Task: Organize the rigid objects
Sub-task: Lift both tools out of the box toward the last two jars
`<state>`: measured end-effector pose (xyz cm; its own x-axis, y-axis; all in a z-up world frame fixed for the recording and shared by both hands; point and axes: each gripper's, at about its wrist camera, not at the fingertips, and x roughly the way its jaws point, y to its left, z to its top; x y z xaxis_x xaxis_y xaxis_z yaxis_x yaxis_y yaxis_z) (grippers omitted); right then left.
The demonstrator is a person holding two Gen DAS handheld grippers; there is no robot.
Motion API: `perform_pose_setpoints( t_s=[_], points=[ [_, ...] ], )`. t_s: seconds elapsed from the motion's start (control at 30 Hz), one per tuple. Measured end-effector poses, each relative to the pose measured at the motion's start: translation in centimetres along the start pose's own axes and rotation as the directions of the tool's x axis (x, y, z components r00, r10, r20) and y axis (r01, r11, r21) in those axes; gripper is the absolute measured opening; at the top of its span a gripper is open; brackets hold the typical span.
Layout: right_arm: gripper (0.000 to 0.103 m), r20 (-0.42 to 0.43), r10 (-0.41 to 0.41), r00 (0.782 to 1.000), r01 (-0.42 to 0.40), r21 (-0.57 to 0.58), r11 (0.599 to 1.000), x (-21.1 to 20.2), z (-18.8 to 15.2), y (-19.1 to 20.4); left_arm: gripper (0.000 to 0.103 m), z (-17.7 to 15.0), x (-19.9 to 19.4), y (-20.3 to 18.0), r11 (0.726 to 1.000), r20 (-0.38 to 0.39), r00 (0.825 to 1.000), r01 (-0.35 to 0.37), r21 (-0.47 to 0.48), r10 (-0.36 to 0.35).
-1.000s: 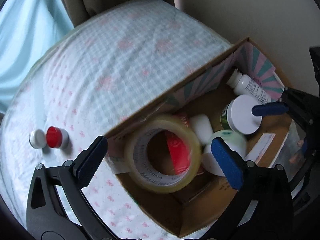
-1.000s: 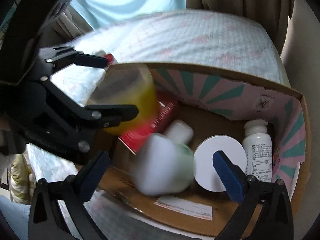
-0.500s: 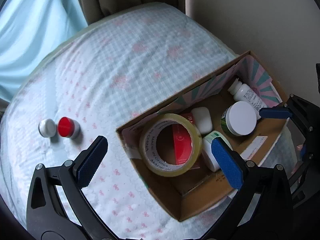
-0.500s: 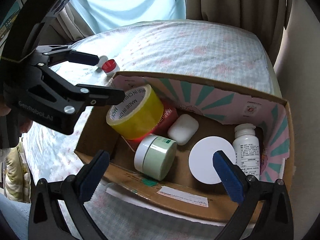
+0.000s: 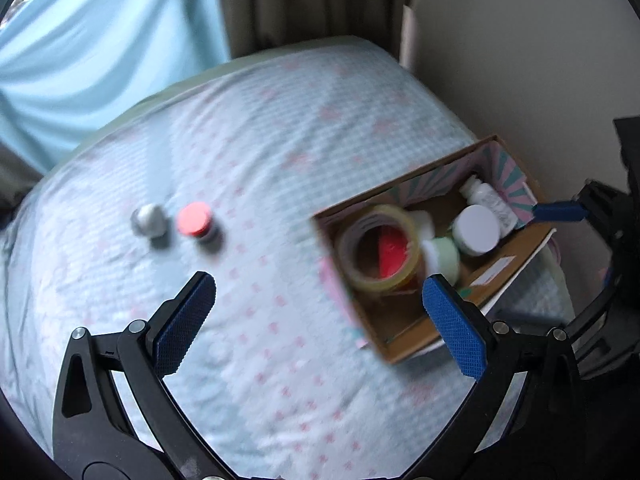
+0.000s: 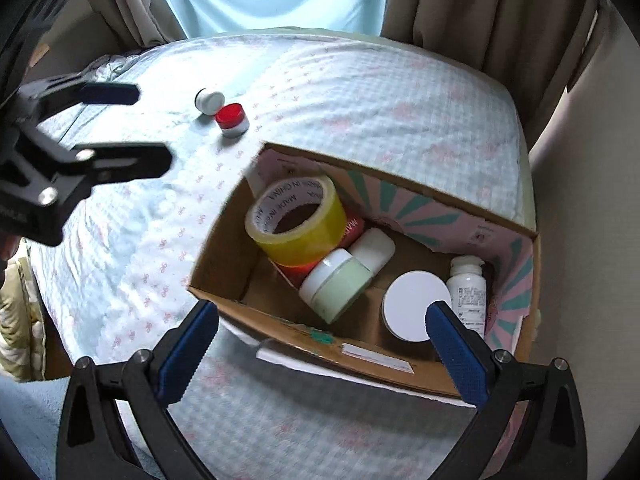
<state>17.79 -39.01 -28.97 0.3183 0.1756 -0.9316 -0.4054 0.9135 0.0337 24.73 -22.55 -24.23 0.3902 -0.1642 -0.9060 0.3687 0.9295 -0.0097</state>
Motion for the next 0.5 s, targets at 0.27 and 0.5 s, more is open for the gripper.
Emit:
perform_pose_setpoints(
  t_s=[0.27,0.5],
  points=[
    [0.103,0.042,-0.112,0.993,0.114,-0.050,0.992,-4.8,4.1,7.0,0.103,-3.4,-6.6,9.0,0.993,0.081,0.996,-0.016,-0.114,0.025],
    [0.103,0.058,-0.174,0.983,0.169,0.080,0.982,-6.6,8.4,14.6,0.103,-5.4,-11.8,18.4,0.990,0.136,0.989,-0.044,-0.137,0.063]
  ],
)
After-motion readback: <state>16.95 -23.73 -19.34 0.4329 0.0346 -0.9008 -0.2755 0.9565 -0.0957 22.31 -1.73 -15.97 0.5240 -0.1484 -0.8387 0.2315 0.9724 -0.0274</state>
